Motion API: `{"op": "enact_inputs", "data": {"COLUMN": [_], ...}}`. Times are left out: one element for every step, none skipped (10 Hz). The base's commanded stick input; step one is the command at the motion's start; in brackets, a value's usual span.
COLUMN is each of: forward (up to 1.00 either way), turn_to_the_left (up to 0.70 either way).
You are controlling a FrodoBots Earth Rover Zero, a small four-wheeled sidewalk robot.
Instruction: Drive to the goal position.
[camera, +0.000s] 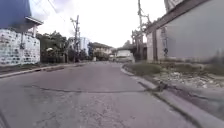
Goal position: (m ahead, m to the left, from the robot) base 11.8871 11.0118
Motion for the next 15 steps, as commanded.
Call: {"op": "enact_inputs", "data": {"forward": [-0.17,-0.17,-0.17,-0.17,-0.17,-0.17,-0.17,-0.17,-0.17,-0.17,-0.17,-0.17,-0.17,-0.17,-0.17], "turn_to_the_left": [0.07,0.07,0.07,0.07,0.07,0.07,0.07,0.07,0.07,0.07,0.07,0.07,0.07,0.07,0.07]}}
